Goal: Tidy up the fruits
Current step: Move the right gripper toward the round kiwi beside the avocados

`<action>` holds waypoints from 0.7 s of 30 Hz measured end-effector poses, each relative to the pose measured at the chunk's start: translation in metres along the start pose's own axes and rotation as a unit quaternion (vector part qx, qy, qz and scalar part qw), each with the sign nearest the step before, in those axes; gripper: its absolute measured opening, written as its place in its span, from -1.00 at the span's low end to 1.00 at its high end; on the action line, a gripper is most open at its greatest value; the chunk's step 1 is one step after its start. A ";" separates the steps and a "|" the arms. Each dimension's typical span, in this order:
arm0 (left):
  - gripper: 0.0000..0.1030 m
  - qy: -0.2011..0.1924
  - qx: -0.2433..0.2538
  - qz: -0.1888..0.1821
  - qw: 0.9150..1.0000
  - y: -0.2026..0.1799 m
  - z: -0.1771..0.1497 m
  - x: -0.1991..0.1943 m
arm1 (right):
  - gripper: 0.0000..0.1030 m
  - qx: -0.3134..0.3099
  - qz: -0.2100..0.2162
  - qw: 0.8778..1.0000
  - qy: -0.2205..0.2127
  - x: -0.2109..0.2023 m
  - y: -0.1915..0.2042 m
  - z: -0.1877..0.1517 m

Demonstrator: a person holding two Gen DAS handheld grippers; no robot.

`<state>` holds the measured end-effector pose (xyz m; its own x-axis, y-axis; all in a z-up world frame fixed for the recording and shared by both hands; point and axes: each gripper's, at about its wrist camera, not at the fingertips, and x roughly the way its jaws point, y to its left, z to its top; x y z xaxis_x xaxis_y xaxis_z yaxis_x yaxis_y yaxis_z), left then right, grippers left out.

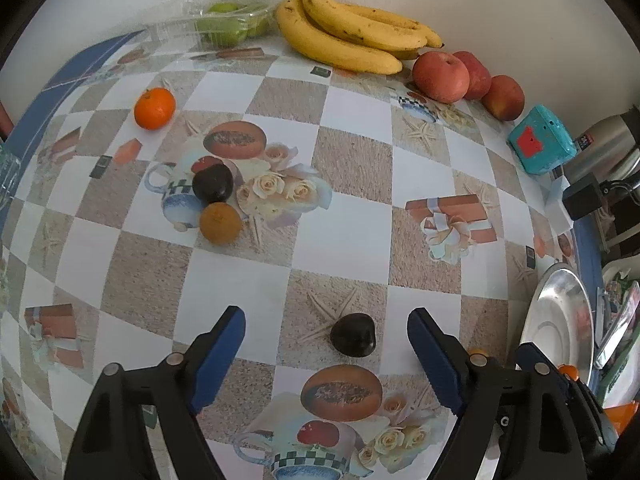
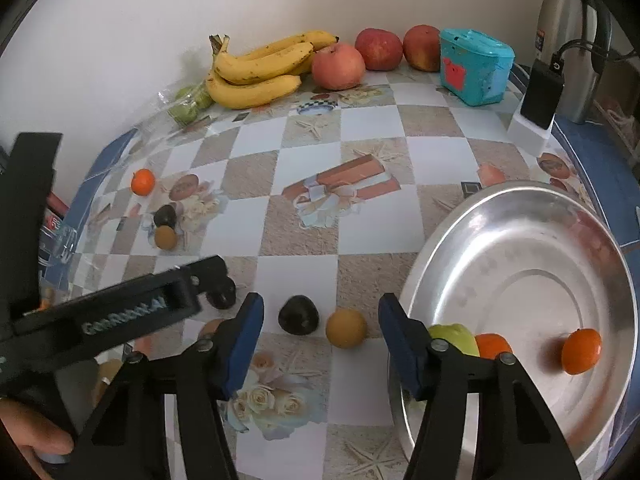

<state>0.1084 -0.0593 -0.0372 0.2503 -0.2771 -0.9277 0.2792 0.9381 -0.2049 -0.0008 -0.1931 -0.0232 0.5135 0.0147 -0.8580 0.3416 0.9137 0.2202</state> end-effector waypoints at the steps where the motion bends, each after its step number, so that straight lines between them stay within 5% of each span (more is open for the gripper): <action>1: 0.66 0.001 -0.001 -0.002 1.000 0.000 0.000 0.000 | 0.13 -0.002 -0.001 1.000 0.000 0.000 0.001 0.001; 3: 0.66 0.001 -0.003 -0.003 1.000 0.000 0.000 0.000 | -0.01 -0.004 0.001 1.000 0.005 0.003 0.002 0.001; 14: 0.64 0.007 -0.003 -0.008 1.000 -0.001 0.000 0.002 | -0.03 -0.002 -0.008 0.999 0.031 0.015 -0.002 -0.006; 16: 0.37 0.010 -0.002 -0.012 1.000 -0.001 -0.001 0.003 | -0.04 0.001 -0.009 0.999 0.032 0.014 -0.004 -0.005; 21: 0.07 0.018 0.001 -0.023 1.000 -0.004 -0.003 0.008 | -0.04 0.008 -0.004 0.999 0.032 0.014 -0.006 -0.004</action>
<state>0.1067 -0.0648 -0.0445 0.2037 -0.3132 -0.9276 0.2919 0.9238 -0.2478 0.0008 -0.1964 -0.0384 0.4590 0.0347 -0.8878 0.3579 0.9074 0.2205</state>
